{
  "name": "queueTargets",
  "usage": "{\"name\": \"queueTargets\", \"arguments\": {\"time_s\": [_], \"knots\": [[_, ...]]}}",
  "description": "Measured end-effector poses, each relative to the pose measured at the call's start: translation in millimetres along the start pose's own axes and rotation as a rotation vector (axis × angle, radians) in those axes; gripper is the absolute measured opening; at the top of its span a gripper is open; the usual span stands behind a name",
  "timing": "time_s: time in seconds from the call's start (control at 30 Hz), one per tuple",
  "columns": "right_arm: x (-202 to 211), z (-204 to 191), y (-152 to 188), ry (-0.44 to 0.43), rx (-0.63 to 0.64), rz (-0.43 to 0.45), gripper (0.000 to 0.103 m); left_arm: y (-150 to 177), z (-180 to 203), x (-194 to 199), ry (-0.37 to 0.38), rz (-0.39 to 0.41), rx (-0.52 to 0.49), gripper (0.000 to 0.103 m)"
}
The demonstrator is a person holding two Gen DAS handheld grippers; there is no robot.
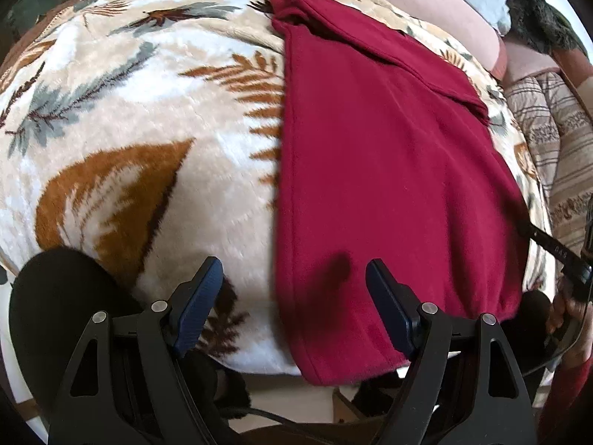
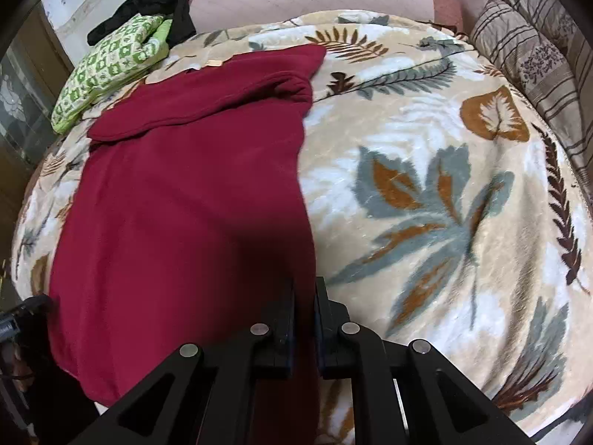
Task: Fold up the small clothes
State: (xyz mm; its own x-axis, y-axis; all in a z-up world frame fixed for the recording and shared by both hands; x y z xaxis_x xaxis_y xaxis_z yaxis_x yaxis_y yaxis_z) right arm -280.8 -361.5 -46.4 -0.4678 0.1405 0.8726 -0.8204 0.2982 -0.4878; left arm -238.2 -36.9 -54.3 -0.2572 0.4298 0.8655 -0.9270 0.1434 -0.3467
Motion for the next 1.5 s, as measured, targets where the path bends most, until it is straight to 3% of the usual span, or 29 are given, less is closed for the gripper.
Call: {"name": "queueTargets", "arguments": {"time_s": [0.03,0.07,0.1,0.13,0.17,0.2,0.43,0.57,0.9,0.93,1.0,1.1,1.13,1.3,1.5], "knots": [[3,1,0,-0.006,-0.007,0.003,0.008,2,1,0,0.006,-0.002,0.001,0.080],[7,4,3,0.001,-0.017,0.001,0.020,6,1,-1,0.016,-0.009,0.005,0.080],[10,6,6,0.004,-0.020,-0.001,0.042,9,2,-3,0.022,-0.019,0.009,0.080],[16,7,13,-0.013,-0.025,-0.004,0.053,12,2,-6,0.027,-0.031,0.012,0.080],[19,7,19,-0.033,-0.031,-0.010,0.062,15,3,-8,0.029,-0.042,0.013,0.080],[21,7,25,-0.052,-0.035,-0.024,0.062,17,4,-9,0.023,-0.040,0.004,0.080],[13,6,67,-0.104,-0.067,-0.136,0.062,29,14,-10,0.063,-0.061,-0.016,0.080],[14,3,76,-0.138,-0.066,-0.150,0.062,30,13,-12,0.059,-0.049,-0.006,0.080],[15,-5,91,-0.167,-0.086,-0.172,0.060,36,20,-19,-0.023,-0.046,-0.093,0.080],[16,-9,91,-0.167,-0.066,-0.171,0.056,37,20,-18,-0.025,-0.042,-0.089,0.078],[18,-17,91,-0.183,-0.018,-0.163,0.033,37,17,-17,-0.049,-0.032,-0.094,0.062],[22,-21,88,-0.217,-0.006,-0.140,0.011,36,17,-10,-0.020,-0.029,-0.096,0.024],[25,-22,83,-0.254,-0.022,-0.129,0.011,34,18,-7,0.024,-0.038,-0.083,0.009],[50,-27,46,-0.409,-0.090,-0.033,0.010,9,22,12,0.096,-0.017,-0.084,0.008],[67,-31,-18,-0.471,-0.124,0.095,0.010,-45,35,37,0.158,0.071,-0.097,0.008]]}}
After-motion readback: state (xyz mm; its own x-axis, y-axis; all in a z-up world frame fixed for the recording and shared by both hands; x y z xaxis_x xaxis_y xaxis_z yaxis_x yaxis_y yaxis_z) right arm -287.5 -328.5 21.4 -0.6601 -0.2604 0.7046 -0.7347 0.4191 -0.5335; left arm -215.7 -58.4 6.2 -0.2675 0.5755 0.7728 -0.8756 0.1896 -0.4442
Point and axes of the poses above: each gripper's, at about its wrist camera, not at the fingertips, and x roughly against the way its jaws point, z to its right, y to its underside, the point moved 8 cm from there along -x, roughly the way its jaws point, and after that the axes turned 7 degrees about y, right-handed, at the moved point
